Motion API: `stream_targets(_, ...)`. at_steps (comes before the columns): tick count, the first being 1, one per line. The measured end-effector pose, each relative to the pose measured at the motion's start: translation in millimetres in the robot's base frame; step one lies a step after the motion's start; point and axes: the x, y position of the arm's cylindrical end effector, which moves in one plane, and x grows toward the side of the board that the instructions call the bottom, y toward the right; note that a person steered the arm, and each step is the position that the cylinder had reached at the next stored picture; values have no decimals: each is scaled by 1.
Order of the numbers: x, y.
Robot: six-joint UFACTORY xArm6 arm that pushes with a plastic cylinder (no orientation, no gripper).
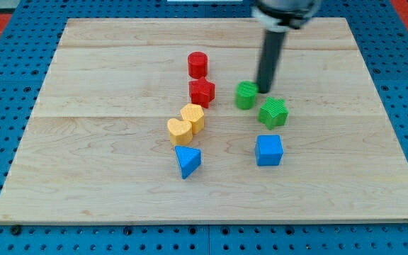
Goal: Arrange the yellow blocks diagonally
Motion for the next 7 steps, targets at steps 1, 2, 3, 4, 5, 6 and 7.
stream_targets(1,0,-2)
stream_targets(2,30,31)
stream_targets(3,30,39)
stream_targets(4,45,33)
stream_targets(5,49,-5)
stream_targets(6,56,-28)
stream_targets(7,85,-48)
